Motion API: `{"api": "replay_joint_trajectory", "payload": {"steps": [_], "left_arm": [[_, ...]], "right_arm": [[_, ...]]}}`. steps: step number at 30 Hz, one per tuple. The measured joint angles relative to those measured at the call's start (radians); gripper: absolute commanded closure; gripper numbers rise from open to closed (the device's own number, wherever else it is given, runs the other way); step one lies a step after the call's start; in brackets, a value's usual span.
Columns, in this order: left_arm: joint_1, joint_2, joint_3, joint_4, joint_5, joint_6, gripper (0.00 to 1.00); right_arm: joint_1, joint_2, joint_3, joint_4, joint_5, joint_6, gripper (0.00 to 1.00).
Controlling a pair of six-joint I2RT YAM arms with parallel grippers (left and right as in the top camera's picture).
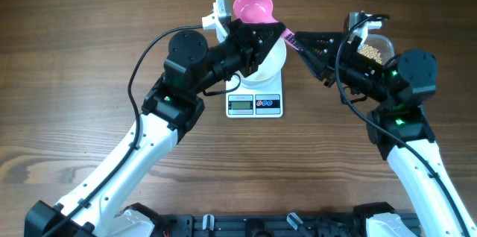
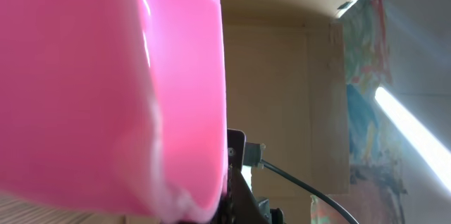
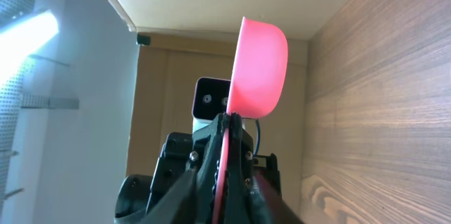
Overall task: Scoop item into bowl and weigh 150g on scale
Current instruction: 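Grasp the scoop handle with the right gripper beside the left gripper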
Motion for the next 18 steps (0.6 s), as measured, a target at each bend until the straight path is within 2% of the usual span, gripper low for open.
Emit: {"api": "replay_joint_trajectory", "payload": {"steps": [18], "left_arm": [[0.0, 0.0, 0.0, 0.0, 0.0, 0.0, 0.96]], "right_arm": [[0.017, 0.0, 0.0, 0.0, -0.005, 0.019, 0.78]]}}
